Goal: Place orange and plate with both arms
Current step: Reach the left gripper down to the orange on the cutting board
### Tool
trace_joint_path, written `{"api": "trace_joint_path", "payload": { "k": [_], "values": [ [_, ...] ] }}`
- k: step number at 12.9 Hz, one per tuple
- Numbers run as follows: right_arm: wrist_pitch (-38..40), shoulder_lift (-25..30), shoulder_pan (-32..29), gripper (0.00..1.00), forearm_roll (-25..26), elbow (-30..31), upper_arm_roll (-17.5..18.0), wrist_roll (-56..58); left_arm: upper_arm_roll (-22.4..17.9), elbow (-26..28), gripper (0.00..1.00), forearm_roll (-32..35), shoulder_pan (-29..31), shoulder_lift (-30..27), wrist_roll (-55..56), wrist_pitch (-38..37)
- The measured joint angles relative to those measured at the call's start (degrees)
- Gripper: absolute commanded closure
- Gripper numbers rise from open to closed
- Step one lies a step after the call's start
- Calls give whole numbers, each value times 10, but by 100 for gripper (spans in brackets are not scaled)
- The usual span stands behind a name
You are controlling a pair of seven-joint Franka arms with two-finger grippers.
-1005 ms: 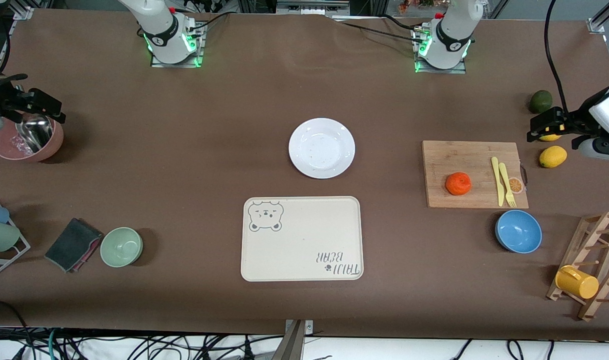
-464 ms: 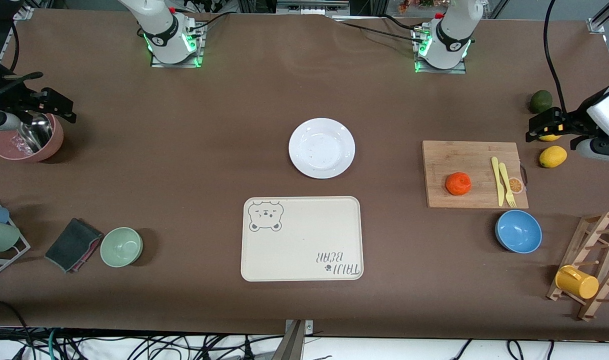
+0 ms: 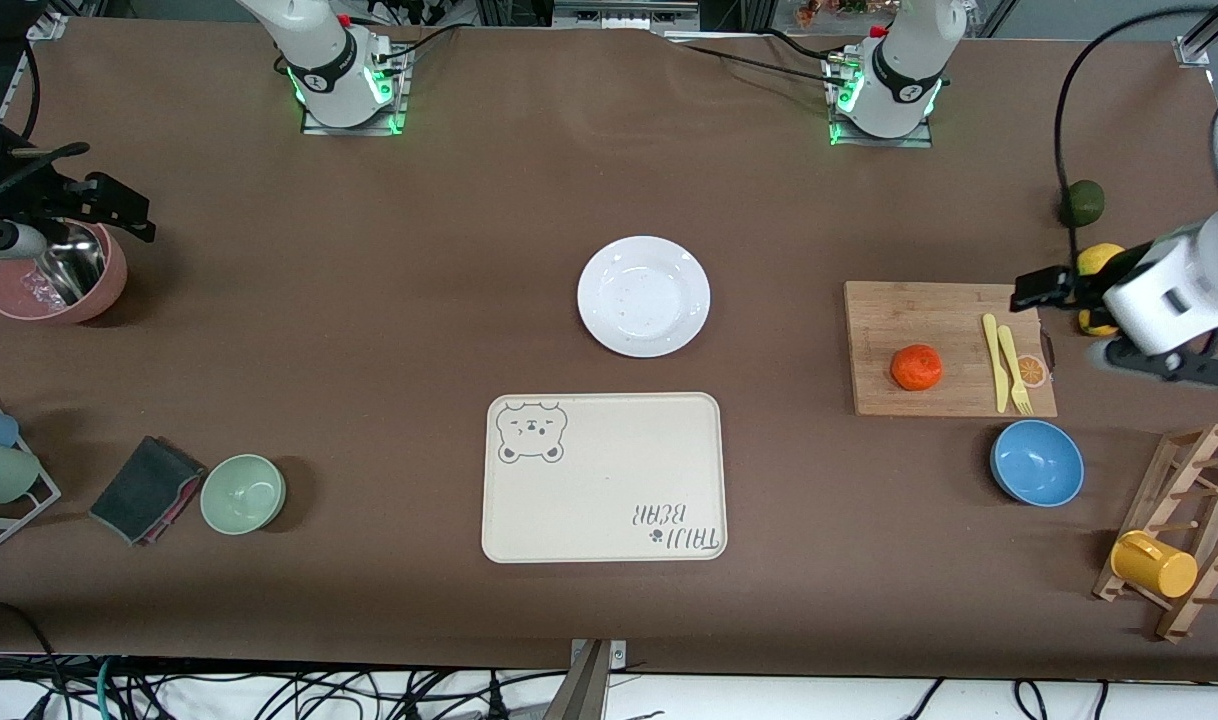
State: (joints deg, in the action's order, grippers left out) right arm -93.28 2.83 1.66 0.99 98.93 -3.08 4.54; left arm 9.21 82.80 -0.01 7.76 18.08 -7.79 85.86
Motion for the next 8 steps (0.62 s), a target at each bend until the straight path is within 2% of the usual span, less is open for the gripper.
{"api": "trace_joint_path", "payload": {
  "k": [2, 4, 6, 8],
  "values": [
    [1, 0, 0, 0, 0, 0, -2, 0, 0, 13, 0, 1, -4, 54, 0, 37],
    [2, 0, 0, 0, 0, 0, -2, 0, 0, 51, 0, 5, -10, 98, 0, 91],
    [2, 0, 0, 0, 0, -1, -1, 0, 1, 101, 0, 19, -13, 120, 0, 150],
    [2, 0, 0, 0, 0, -1, 0, 0, 1, 129, 0, 22, -13, 135, 0, 175]
  ]
}}
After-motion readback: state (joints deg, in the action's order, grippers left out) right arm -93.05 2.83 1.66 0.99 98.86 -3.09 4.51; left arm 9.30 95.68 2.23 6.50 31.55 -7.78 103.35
